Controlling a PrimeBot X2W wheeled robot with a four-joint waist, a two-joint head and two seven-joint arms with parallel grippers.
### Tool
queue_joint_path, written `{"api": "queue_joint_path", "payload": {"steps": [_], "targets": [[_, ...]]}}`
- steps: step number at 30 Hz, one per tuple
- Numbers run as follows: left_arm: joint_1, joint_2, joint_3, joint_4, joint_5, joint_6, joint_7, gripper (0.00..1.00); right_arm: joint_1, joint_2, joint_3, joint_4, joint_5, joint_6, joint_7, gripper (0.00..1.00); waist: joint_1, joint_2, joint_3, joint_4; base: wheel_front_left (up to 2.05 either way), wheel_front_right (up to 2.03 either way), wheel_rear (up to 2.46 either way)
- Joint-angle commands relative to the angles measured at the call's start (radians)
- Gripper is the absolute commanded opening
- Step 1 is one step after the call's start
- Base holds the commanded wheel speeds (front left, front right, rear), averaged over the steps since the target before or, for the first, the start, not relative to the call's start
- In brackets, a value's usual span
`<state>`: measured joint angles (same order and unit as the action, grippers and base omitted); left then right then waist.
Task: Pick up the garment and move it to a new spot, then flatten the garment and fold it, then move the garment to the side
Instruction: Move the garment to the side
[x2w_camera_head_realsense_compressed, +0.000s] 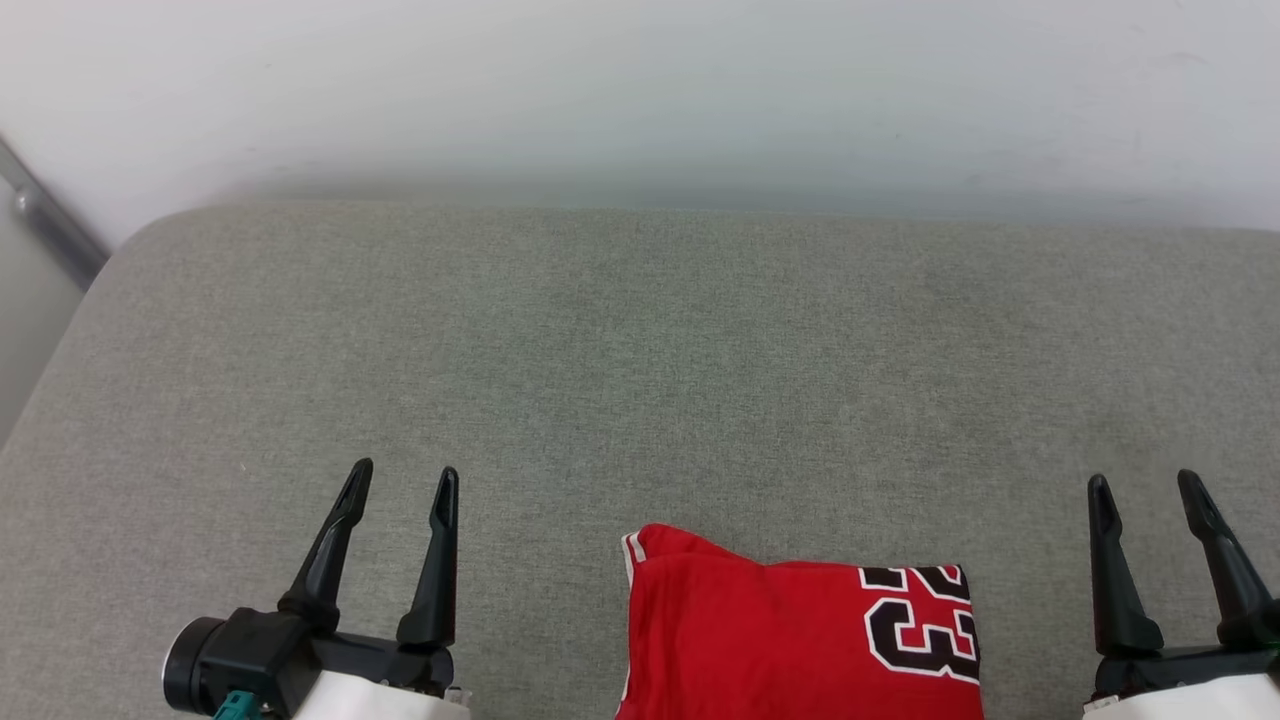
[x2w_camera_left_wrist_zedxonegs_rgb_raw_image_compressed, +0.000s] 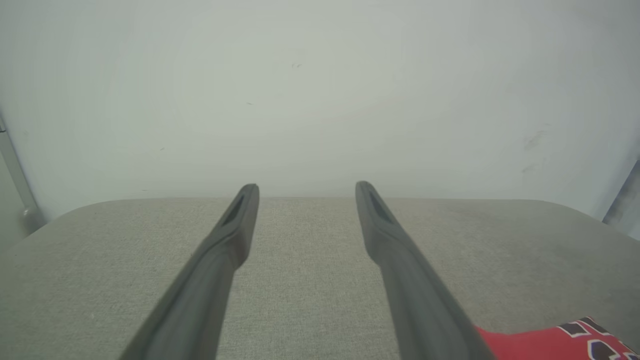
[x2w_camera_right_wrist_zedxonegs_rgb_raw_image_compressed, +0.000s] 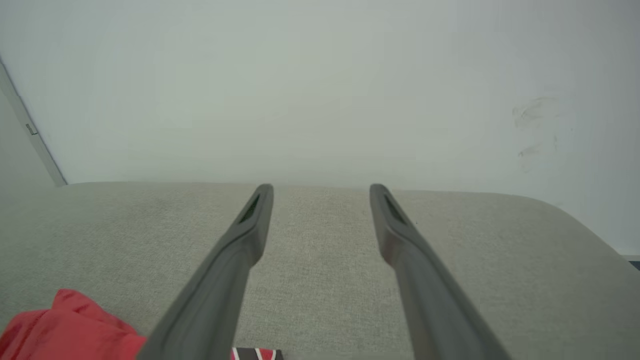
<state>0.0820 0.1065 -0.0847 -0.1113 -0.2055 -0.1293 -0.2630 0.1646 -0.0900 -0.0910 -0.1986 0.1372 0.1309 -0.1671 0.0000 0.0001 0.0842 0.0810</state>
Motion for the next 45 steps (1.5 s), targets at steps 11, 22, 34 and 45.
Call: {"api": "queue_joint_path", "payload": {"steps": [11, 22, 34, 45], "targets": [[-0.007, 0.001, 0.002, 0.019, -0.015, -0.001, -0.002, 1.0, 0.025, -0.076, 0.03, -0.032, 0.056, 0.0, 0.223, 1.0, 0.0, -0.0001, 0.005, 0.021, 0.0, 0.0, 0.0], [-0.035, 0.006, -0.017, 0.048, -0.008, -0.001, -0.002, 1.0, 0.067, -0.165, 0.049, -0.16, 0.322, 0.0, 0.97, 1.0, 0.0, -0.0001, 0.046, 0.063, 0.0, 0.0, 0.0], [-0.078, 0.005, -0.048, 0.06, -0.016, -0.001, -0.002, 1.0, -0.024, -0.112, 0.053, -0.093, 0.269, 0.0, 1.232, 1.0, 0.0, -0.0001, 0.111, 0.138, 0.0, 0.0, 0.0], [-0.09, 0.003, -0.084, 0.066, 0.011, -0.001, -0.002, 1.0, -0.076, -0.102, 0.146, 0.097, 0.19, 0.0, 1.164, 0.0, 0.0, -0.0001, 0.115, 0.17, 0.0, 0.0, 0.0]]}}
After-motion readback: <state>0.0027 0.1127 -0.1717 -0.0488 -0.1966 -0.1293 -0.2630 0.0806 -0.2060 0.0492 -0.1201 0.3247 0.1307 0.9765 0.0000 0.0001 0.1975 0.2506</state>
